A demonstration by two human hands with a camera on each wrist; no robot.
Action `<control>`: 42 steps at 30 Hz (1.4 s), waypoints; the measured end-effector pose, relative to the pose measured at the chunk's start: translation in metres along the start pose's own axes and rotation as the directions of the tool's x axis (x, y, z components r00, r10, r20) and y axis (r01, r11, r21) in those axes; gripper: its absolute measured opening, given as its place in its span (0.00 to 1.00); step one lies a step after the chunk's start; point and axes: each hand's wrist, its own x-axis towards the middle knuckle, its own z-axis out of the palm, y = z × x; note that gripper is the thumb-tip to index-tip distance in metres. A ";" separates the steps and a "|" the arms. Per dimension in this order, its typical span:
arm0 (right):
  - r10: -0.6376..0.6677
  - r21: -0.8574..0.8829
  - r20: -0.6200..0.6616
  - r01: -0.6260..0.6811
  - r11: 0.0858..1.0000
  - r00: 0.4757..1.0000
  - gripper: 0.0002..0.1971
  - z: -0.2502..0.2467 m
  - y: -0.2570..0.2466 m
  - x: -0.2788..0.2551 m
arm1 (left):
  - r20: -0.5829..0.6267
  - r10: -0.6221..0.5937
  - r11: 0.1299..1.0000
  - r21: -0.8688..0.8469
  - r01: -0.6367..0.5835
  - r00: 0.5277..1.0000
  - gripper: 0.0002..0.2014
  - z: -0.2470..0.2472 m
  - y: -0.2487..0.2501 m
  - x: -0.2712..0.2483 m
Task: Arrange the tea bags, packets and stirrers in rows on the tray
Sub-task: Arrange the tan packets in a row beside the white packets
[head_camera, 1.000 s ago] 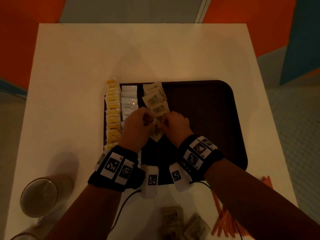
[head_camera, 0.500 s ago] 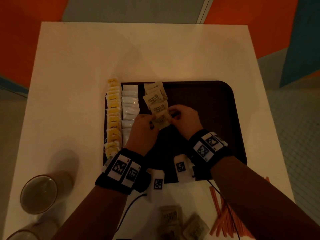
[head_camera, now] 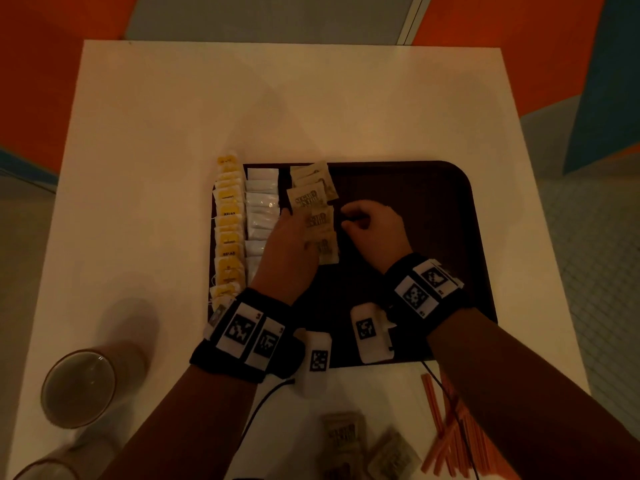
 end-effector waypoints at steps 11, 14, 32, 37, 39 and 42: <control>0.068 0.158 -0.006 -0.067 0.985 0.998 0.06 0.017 -0.002 0.012 | 0.028 -0.185 0.983 0.024 0.184 0.982 0.29 0.014 0.011 0.034; 0.051 0.110 0.017 -0.053 0.993 0.999 0.06 0.019 -0.001 0.013 | 0.034 -0.223 0.970 0.107 0.218 0.974 0.24 0.014 0.013 0.032; 0.051 0.001 0.081 -0.051 0.999 0.995 0.09 0.009 -0.005 0.014 | 0.032 -0.102 0.954 -0.279 0.107 0.994 0.14 0.007 -0.004 -0.005; 0.084 -0.004 0.087 -0.084 0.996 0.993 0.07 0.009 -0.003 0.014 | 0.032 -0.106 0.989 -0.105 0.109 0.994 0.20 0.014 -0.008 -0.005; 0.089 -0.026 0.135 -0.087 0.996 0.987 0.08 0.007 -0.005 0.016 | 0.042 -0.073 0.985 -0.151 0.079 0.996 0.19 0.012 -0.008 -0.003; 0.075 -0.052 0.108 -0.070 0.996 0.991 0.09 0.004 -0.007 0.020 | 0.046 -0.065 0.958 -0.277 0.075 0.997 0.15 0.006 0.001 0.004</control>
